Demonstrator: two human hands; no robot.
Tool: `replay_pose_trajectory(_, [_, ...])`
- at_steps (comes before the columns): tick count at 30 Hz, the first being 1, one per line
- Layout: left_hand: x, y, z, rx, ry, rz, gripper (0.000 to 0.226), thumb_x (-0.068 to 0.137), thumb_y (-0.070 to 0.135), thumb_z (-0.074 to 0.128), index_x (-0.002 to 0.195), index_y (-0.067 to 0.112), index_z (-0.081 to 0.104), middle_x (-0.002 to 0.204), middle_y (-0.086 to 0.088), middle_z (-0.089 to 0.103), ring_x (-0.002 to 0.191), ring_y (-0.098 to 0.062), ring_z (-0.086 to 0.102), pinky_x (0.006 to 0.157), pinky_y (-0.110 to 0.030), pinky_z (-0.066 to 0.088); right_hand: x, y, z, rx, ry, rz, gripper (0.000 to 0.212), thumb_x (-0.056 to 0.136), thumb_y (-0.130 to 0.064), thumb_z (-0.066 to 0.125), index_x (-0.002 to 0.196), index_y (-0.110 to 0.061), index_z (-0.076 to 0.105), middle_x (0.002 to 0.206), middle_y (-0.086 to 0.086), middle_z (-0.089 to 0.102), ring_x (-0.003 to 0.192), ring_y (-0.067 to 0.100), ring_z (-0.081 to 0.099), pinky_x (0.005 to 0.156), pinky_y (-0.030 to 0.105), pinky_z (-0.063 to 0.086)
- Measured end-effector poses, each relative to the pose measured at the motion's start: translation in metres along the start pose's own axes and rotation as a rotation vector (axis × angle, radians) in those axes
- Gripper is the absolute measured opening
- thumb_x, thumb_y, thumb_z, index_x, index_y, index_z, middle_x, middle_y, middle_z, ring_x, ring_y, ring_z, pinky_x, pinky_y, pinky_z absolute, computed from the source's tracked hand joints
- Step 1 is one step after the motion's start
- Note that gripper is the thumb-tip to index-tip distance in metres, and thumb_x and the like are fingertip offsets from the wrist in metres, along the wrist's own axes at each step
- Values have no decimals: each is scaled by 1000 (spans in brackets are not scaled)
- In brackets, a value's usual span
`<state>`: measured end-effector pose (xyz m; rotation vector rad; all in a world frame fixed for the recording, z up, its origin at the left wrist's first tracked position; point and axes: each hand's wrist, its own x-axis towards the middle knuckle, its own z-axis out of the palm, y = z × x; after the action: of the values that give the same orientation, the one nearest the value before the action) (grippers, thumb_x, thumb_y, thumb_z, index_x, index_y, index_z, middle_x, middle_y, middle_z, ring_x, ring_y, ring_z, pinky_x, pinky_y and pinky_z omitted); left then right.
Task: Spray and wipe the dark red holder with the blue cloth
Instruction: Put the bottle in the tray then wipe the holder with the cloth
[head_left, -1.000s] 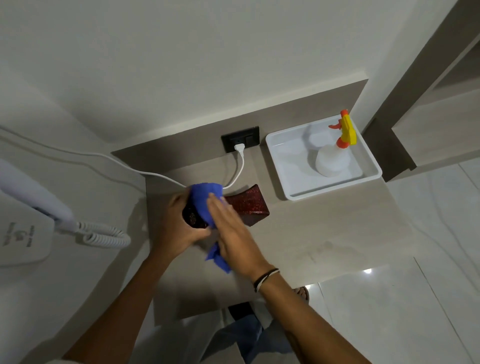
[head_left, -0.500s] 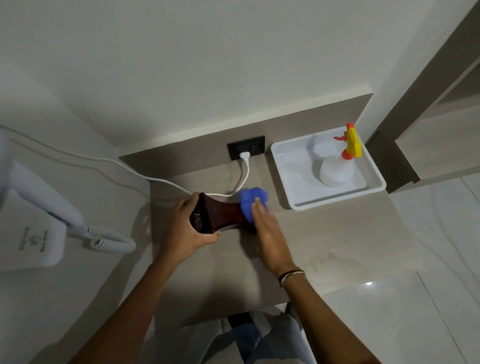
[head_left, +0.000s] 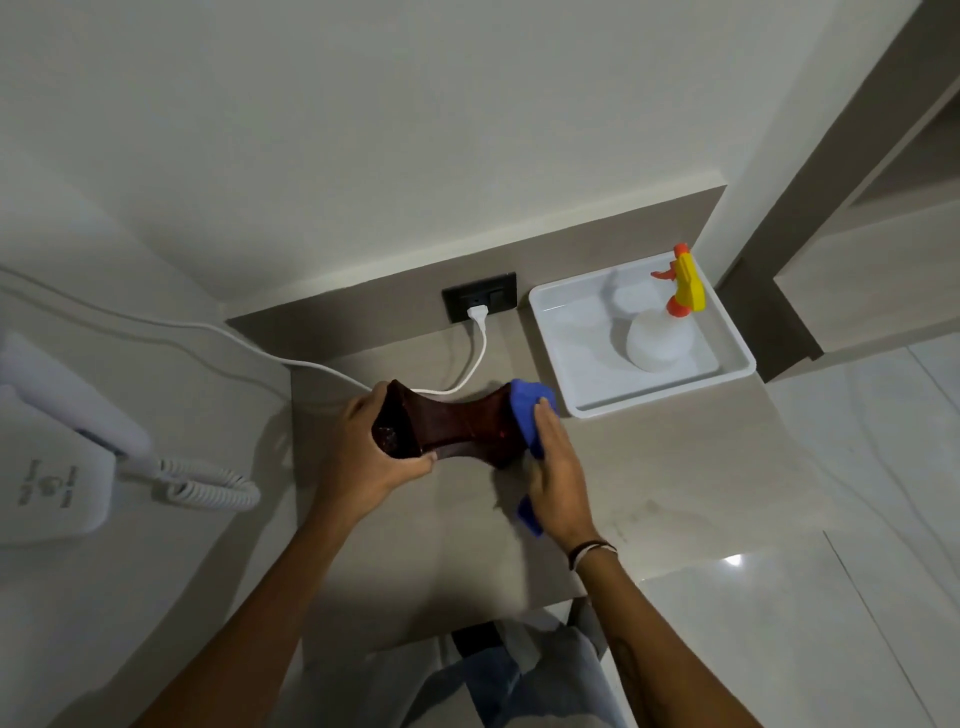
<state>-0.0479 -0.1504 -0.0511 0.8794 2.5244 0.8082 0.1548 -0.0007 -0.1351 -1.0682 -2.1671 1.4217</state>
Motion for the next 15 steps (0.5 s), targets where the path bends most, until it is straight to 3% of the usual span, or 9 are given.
replay_pose_trajectory(3, [-1, 5, -3, -134, 23, -81, 67, 56, 47, 92, 116, 32, 67, 108, 8, 74, 101, -11, 71, 89, -38, 62, 5, 4, -12, 240, 6, 242, 71, 93, 22, 41, 158, -6, 44, 162, 14, 48, 149, 32, 49, 127, 40, 38])
replay_pose_trajectory(6, [-1, 12, -5, -295, -7, -190, 56, 62, 56, 89, 109, 31, 71, 102, 10, 80, 97, -8, 76, 92, -46, 63, 13, -2, -15, 438, -41, 362, 66, 93, 18, 39, 150, -12, 56, 144, 12, 65, 130, 33, 65, 114, 44, 54])
replay_pose_trajectory(9, [3, 15, -10, -304, -78, -227, 76, 73, 74, 76, 133, 29, 62, 123, 2, 76, 114, -19, 73, 104, -51, 57, 22, -11, -14, 577, -31, 422, 63, 94, 17, 36, 145, -12, 61, 134, 18, 71, 121, 44, 68, 107, 55, 57])
replay_pose_trajectory(11, [3, 14, -15, -278, -180, -187, 90, 79, 73, 75, 153, 33, 44, 137, 5, 69, 125, -17, 67, 107, -39, 55, 27, -15, -15, 592, -28, 434, 63, 94, 16, 35, 142, -12, 64, 130, 19, 73, 120, 45, 68, 107, 57, 57])
replay_pose_trajectory(13, [-1, 11, -21, -239, -264, -111, 96, 71, 68, 85, 153, 42, 41, 133, 17, 68, 121, -5, 67, 98, -21, 54, 29, -17, -16, 578, -21, 442, 61, 94, 16, 36, 142, -9, 64, 130, 21, 72, 120, 44, 68, 108, 56, 57])
replay_pose_trajectory(15, [-4, 8, -24, -208, -331, -68, 113, 59, 59, 97, 154, 42, 39, 137, 18, 66, 125, -1, 64, 103, -24, 52, 29, -20, -17, 526, -9, 433, 59, 95, 16, 36, 143, -7, 62, 130, 22, 71, 119, 43, 68, 108, 53, 58])
